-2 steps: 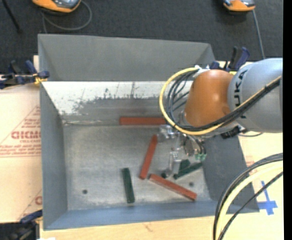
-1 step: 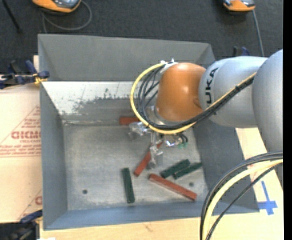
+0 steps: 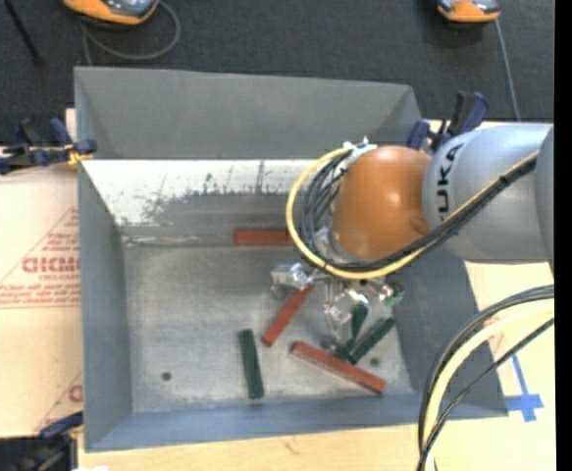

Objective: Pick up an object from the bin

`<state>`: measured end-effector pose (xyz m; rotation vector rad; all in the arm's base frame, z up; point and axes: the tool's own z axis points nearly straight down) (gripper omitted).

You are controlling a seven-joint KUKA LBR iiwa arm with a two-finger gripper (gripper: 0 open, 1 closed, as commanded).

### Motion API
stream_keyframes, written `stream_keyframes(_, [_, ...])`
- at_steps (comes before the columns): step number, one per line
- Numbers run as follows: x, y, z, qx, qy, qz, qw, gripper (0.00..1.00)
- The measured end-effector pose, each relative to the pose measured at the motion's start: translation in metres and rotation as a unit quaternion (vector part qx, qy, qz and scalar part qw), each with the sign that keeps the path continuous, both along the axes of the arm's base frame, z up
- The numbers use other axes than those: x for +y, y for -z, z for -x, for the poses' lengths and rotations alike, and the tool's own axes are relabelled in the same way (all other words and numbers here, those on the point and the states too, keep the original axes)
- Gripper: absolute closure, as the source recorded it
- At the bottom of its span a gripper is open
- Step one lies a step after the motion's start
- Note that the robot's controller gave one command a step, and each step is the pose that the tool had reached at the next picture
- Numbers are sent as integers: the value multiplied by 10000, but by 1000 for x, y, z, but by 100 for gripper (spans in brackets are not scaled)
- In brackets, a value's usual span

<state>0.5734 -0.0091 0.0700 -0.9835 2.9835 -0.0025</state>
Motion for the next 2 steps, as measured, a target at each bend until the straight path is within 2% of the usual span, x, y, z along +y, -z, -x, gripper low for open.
stream_keyframes(1, [1,-1,-1,-6,13,-13,10000,100])
stream_keyframes(2, [2,-143,-31,-63,-846,-2,9964,100])
